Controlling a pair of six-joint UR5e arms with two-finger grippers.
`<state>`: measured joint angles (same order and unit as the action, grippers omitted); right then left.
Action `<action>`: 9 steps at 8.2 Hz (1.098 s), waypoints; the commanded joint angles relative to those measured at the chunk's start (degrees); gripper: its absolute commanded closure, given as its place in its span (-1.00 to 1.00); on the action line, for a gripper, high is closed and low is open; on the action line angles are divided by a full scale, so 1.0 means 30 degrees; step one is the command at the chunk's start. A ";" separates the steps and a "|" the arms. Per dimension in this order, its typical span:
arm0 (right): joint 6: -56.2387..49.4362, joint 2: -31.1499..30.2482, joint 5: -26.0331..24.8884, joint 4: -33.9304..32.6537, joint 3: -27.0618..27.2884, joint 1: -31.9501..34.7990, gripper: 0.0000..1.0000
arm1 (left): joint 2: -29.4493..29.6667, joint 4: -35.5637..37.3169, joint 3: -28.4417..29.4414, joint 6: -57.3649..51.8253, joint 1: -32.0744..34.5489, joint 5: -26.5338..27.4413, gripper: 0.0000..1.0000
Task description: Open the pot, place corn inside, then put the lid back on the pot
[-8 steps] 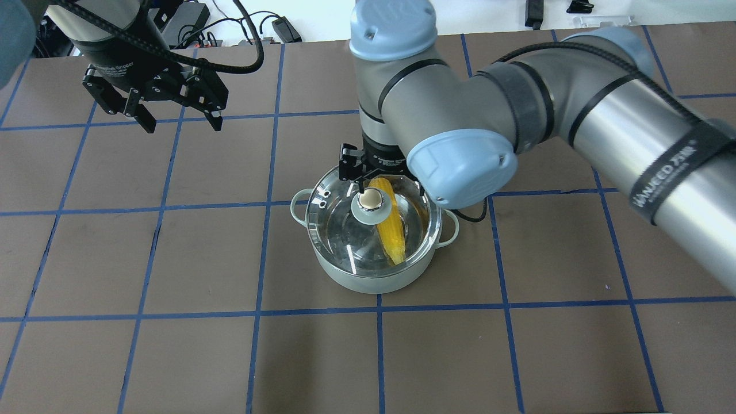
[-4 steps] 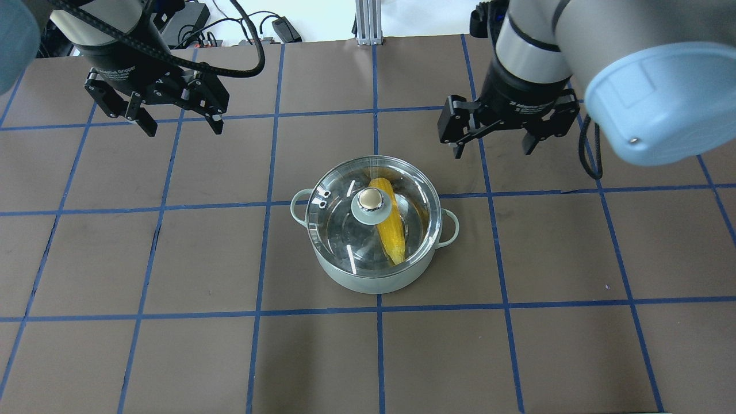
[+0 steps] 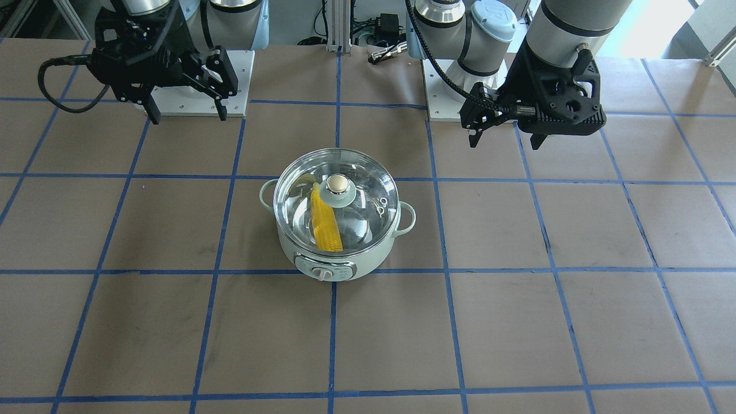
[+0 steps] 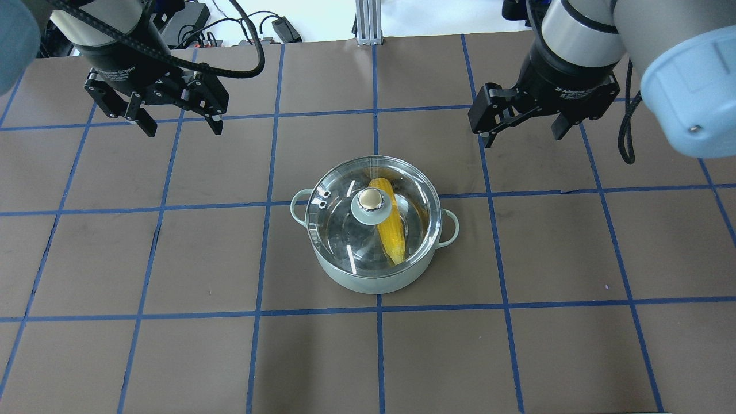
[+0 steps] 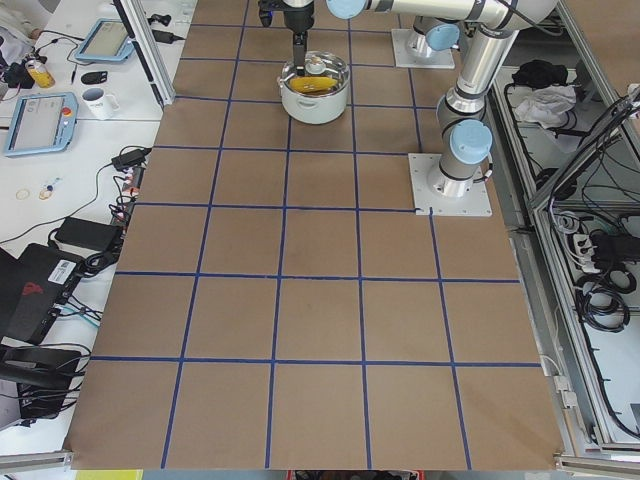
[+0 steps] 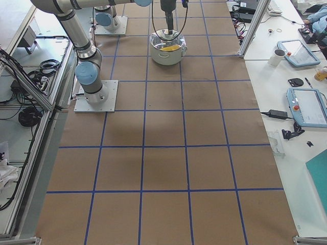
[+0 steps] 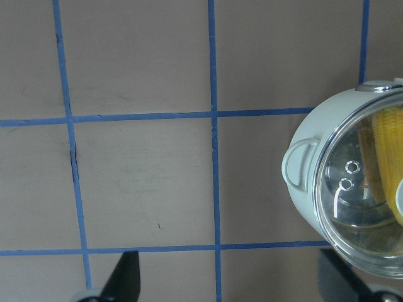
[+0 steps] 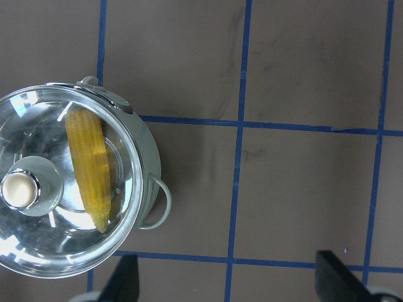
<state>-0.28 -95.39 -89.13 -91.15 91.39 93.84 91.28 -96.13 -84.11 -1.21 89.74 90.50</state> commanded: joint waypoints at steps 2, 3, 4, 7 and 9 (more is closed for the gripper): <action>-0.0110 -0.0373 0.0266 0.0121 0.0065 -0.0754 -1.00 | 0.0071 0.0021 -0.0001 -0.0007 0.0000 0.1035 -1.00; -0.0139 -0.0402 0.0237 0.0121 0.0065 -0.0725 -1.00 | 0.0014 0.0021 -0.0001 0.0022 0.0000 0.1006 -1.00; -0.0140 -0.0402 0.0236 0.0121 0.0065 -0.0753 -1.00 | -0.0016 0.0050 -0.0001 0.0051 0.0000 0.0832 -1.00; -0.0285 -0.0402 0.0178 0.0062 0.0036 -0.0754 -1.00 | 0.0071 0.0050 -0.0030 0.0051 0.0000 0.0801 -1.00; -0.0462 -0.0373 0.0032 -0.0025 0.0065 -0.0754 -1.00 | 0.0130 0.0051 -0.0030 -0.0007 0.0000 0.0801 -1.00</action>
<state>-1.31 -96.56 -88.71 -91.02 91.51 91.58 91.52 -95.90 -84.19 -1.06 89.74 92.89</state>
